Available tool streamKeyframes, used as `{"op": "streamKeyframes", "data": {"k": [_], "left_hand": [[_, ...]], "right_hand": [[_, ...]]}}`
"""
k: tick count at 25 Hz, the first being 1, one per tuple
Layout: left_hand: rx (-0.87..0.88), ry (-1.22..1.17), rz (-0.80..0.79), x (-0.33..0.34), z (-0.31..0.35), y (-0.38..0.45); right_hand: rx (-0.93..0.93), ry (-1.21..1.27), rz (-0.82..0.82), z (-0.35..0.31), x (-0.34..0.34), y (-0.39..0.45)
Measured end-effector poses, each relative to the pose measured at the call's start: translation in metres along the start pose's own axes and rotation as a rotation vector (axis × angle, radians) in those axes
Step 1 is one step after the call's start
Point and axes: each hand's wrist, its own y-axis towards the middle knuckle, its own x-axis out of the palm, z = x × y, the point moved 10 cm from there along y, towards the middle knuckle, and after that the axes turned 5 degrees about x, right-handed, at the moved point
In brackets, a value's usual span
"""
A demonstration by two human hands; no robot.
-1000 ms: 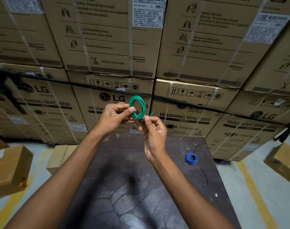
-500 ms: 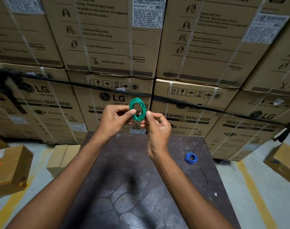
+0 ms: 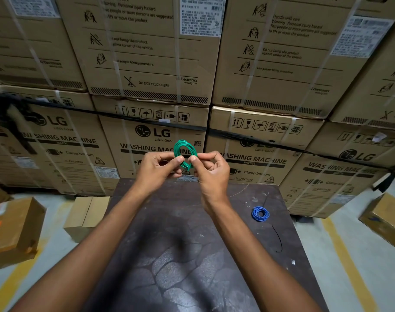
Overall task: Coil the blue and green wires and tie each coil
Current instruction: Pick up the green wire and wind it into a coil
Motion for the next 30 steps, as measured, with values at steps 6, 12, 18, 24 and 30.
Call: {"op": "streamKeyframes", "data": {"k": [6, 12, 18, 24, 30], "left_hand": [[0.189, 0.5, -0.18, -0.015, 0.05, 0.013], [0.319, 0.634, -0.363, -0.003, 0.063, 0.011], [0.353, 0.557, -0.272, -0.006, 0.049, 0.015], [0.321, 0.497, -0.255, 0.003, 0.035, 0.021], [0.225, 0.29, -0.142, 0.015, 0.008, 0.028]], "right_hand": [[-0.144, -0.265, -0.136, -0.005, 0.005, 0.007], [-0.156, -0.347, -0.276, -0.004, 0.017, 0.004], [-0.109, -0.388, -0.335, 0.002, 0.018, 0.013], [-0.083, -0.427, -0.371, 0.001, 0.01, 0.021], [-0.054, -0.432, -0.319, 0.007, -0.011, 0.031]]}}
